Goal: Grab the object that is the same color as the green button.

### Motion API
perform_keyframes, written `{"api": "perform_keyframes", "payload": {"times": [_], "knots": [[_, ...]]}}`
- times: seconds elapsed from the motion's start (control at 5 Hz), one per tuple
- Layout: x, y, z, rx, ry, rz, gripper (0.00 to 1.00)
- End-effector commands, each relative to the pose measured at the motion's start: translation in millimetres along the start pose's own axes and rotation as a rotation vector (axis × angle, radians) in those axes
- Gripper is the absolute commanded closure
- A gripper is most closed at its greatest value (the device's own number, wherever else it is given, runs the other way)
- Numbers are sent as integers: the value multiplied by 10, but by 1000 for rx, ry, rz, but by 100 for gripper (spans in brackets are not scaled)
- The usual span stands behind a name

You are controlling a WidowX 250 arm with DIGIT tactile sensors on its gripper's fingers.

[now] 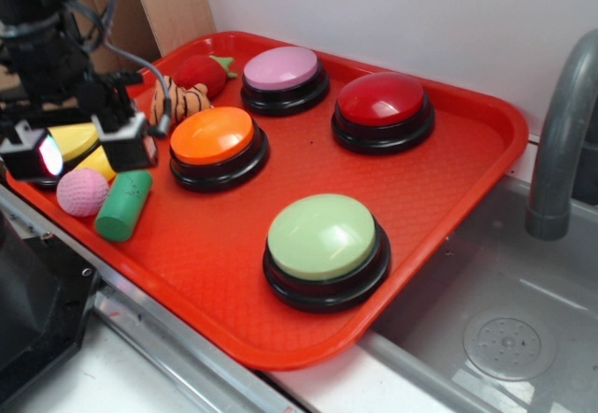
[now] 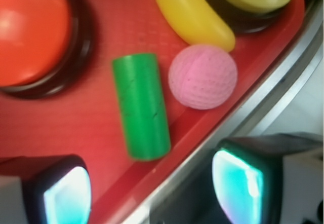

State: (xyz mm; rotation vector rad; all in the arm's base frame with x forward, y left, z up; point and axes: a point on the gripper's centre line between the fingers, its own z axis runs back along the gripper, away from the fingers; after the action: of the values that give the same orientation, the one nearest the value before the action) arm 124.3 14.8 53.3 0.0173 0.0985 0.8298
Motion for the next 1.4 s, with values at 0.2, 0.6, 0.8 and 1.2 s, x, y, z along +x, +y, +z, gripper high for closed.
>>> {"api": "perform_keyframes", "payload": {"times": [0.2,0.6,0.8,1.2], "knots": [[68,-61,-336,-25,-121,-8,0],[68,-148,-327,-96,-116,-158,0],[59,-152,-370,-105,-112,-180,78],[28,-151,-377,-119,-116,-176,100]]}}
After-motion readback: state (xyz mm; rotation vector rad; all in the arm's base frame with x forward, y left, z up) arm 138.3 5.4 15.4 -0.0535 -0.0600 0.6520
